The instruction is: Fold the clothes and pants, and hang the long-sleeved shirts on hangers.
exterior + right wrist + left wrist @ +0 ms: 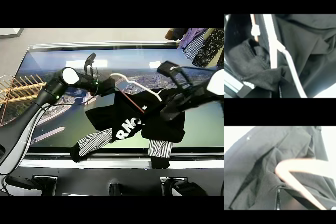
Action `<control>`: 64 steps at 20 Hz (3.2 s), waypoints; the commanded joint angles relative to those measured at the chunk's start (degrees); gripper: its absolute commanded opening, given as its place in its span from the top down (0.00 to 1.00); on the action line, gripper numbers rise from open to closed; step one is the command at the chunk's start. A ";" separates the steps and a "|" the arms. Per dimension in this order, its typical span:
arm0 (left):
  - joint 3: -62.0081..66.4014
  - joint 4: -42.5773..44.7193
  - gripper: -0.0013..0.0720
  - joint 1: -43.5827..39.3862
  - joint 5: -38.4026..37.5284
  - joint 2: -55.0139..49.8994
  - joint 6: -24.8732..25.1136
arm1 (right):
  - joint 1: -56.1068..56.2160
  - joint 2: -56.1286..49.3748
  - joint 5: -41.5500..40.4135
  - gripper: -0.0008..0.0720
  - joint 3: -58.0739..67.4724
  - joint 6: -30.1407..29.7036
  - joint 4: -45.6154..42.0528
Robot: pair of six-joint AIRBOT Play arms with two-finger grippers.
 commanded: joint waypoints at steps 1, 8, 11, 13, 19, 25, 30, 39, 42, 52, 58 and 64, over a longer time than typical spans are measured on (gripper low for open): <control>0.04 0.00 0.94 2.29 -0.26 -0.44 2.45 | 5.01 -0.02 2.71 0.95 -0.66 4.48 -4.04; 0.04 1.81 0.94 4.57 -0.92 -0.50 4.37 | 8.22 -0.50 4.44 0.95 -0.70 8.79 -10.29; 0.04 3.19 0.94 5.46 -0.96 -0.50 4.63 | 8.22 -0.72 5.55 0.95 -0.81 9.29 -9.88; 0.04 3.21 0.94 6.10 -0.63 -0.52 4.66 | 8.22 -0.83 5.70 0.95 -0.83 9.33 -8.94; 0.04 3.58 0.94 7.04 0.72 -0.57 5.70 | 8.22 -0.92 6.62 0.95 -0.83 9.94 -7.63; 0.42 3.61 0.94 7.13 0.50 -0.24 6.16 | 11.98 -4.20 6.19 0.95 -3.76 11.47 -12.85; 3.98 5.62 0.94 7.13 -2.29 -0.22 6.38 | 14.21 -8.57 5.25 0.95 -3.76 11.34 -13.97; 17.55 6.03 0.94 7.10 -19.65 3.89 5.53 | 14.21 -12.76 -10.97 0.95 -2.34 9.53 -10.14; 3.65 5.92 0.94 5.42 -19.23 11.85 3.78 | 14.23 -12.74 -15.17 0.95 2.05 9.14 -3.08; -27.98 0.76 0.45 -2.10 4.28 28.83 0.94 | 21.00 -12.76 -16.04 0.95 3.63 3.65 0.70; -24.26 1.16 0.13 16.24 -8.50 37.42 18.27 | 16.37 -12.70 -17.25 0.95 3.65 -0.26 1.66; -27.06 5.35 0.13 23.45 -15.26 36.76 51.21 | 14.34 -12.87 -16.74 0.95 3.58 -25.90 10.38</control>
